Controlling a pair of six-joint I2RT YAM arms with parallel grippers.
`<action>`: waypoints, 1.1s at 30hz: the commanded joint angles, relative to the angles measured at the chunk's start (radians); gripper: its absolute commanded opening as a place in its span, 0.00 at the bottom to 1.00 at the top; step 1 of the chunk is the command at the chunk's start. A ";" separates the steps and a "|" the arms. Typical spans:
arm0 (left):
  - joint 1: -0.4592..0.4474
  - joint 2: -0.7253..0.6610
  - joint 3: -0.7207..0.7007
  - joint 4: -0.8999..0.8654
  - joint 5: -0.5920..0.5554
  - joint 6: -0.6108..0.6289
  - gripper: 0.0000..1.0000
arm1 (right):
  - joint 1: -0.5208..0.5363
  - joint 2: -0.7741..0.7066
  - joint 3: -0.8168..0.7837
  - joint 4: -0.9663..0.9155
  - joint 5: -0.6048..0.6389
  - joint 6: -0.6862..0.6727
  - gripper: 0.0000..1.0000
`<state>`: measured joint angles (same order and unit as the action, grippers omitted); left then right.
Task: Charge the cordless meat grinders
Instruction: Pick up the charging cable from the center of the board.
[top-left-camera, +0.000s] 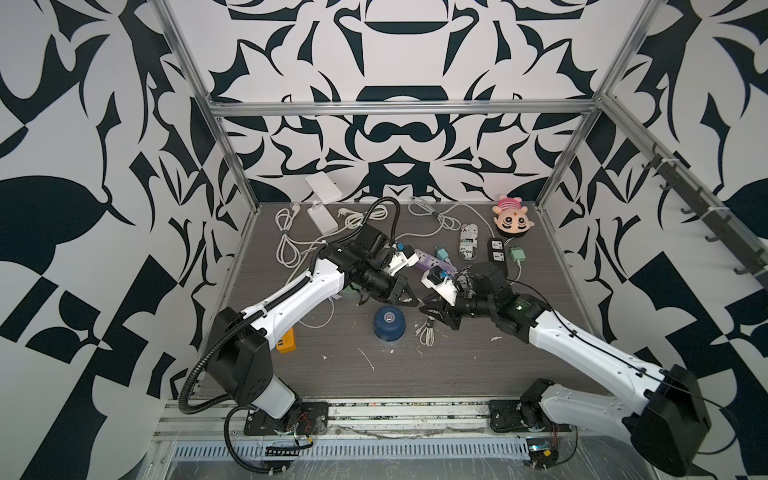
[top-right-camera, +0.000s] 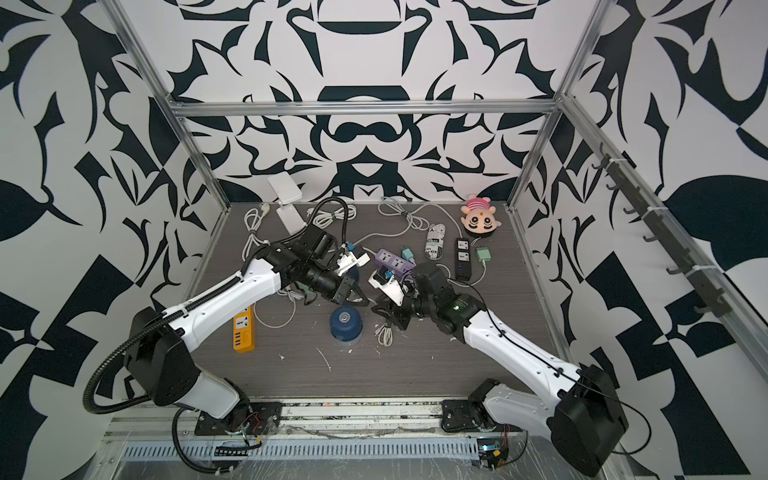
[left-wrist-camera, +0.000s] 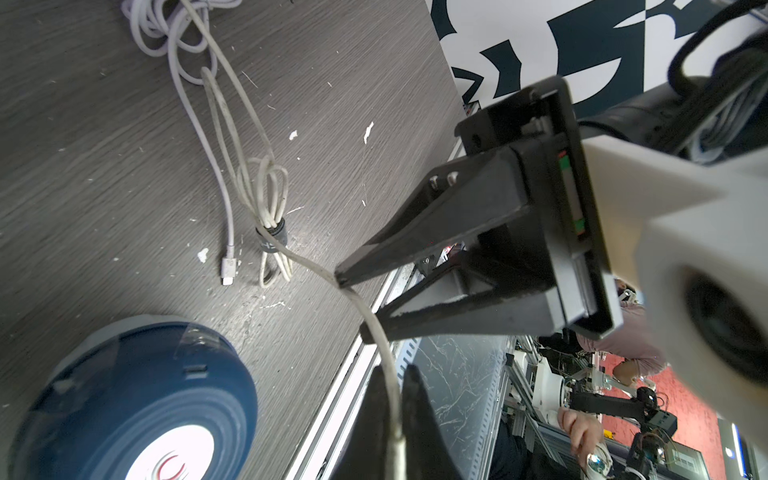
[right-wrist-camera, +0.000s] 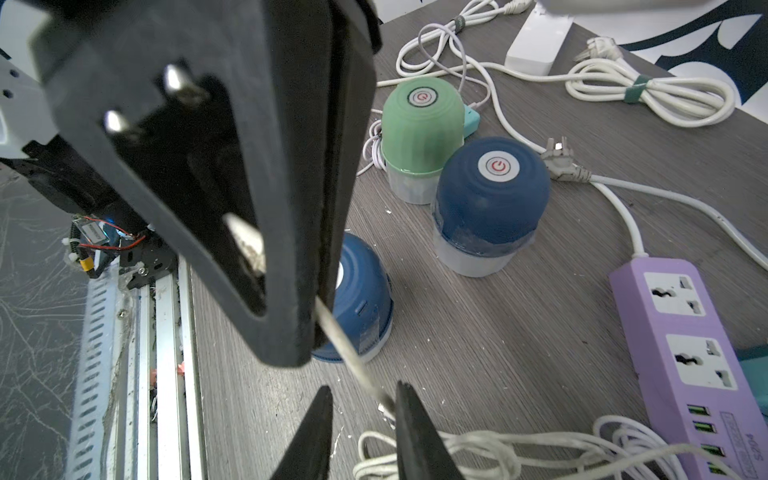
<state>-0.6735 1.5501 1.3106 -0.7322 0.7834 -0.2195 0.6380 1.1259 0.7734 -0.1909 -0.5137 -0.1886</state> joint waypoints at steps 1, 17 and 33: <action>0.003 -0.022 -0.008 -0.039 0.048 0.022 0.00 | 0.012 0.014 0.064 0.015 -0.001 -0.032 0.30; 0.049 -0.035 -0.021 -0.008 0.011 -0.019 0.44 | 0.015 0.027 0.086 -0.041 0.034 -0.069 0.00; 0.188 -0.087 -0.189 0.440 -0.055 -0.492 0.57 | 0.023 0.166 0.212 -0.209 0.346 0.423 0.00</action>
<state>-0.4850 1.4780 1.1389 -0.4320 0.7380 -0.5812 0.6556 1.2766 0.9253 -0.3378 -0.2497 0.1032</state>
